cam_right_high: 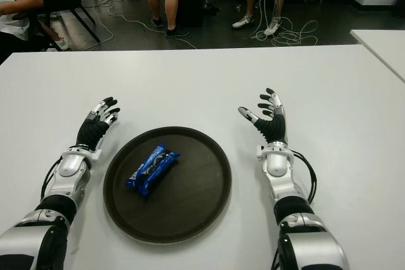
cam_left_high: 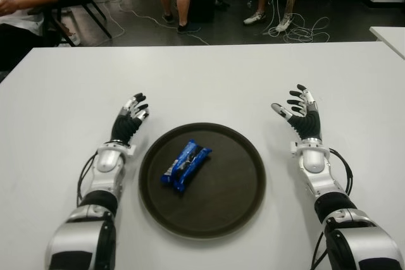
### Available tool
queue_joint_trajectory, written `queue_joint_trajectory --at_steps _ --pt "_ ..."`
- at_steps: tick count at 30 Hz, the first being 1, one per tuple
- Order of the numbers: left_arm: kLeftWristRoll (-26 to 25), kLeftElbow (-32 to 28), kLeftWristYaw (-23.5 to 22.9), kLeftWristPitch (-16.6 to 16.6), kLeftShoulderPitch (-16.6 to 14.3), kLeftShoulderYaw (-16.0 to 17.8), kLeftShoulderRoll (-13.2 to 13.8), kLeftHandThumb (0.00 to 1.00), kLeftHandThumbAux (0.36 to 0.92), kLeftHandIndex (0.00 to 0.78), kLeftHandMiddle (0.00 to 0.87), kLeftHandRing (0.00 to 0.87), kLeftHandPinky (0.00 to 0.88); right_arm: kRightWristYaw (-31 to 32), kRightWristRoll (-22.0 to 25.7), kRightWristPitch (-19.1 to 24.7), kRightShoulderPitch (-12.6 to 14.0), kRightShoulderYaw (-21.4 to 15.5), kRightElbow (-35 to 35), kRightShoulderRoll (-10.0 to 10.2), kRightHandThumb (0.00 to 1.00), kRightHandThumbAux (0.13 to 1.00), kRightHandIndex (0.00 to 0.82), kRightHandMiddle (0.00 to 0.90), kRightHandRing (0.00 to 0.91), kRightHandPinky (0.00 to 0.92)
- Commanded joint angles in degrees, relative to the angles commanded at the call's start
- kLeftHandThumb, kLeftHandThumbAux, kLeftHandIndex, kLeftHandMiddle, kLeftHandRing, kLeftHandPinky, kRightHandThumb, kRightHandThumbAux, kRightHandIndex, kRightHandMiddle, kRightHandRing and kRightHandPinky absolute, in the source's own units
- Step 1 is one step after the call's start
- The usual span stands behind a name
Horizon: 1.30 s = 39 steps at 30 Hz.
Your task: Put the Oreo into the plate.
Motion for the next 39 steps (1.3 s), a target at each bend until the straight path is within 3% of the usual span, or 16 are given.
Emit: queue_joint_trajectory --at_steps 23,28,39 --pt "-2.25 1.83 -3.11 1.76 -0.97 2.42 0.21 0.097 0.605 0.052 0.126 0.119 0.119 -0.36 -0.20 -1.31 -1.11 0.62 2.95 -0.45 0.000 0.543 0.151 0.244 0.266 0.268" --pt "-1.66 2.15 -2.67 2.15 -1.26 2.10 0.44 0.123 0.620 0.055 0.130 0.124 0.124 -0.62 -0.26 -1.52 -1.21 0.53 3.41 -0.52 0.001 0.560 0.154 0.248 0.274 0.274" --pt "-1.24 0.75 -3.38 -3.90 0.11 1.58 0.58 0.166 0.623 0.070 0.144 0.142 0.170 0.05 0.10 -1.86 -1.16 0.20 4.08 -0.63 0.036 0.584 0.148 0.242 0.276 0.287"
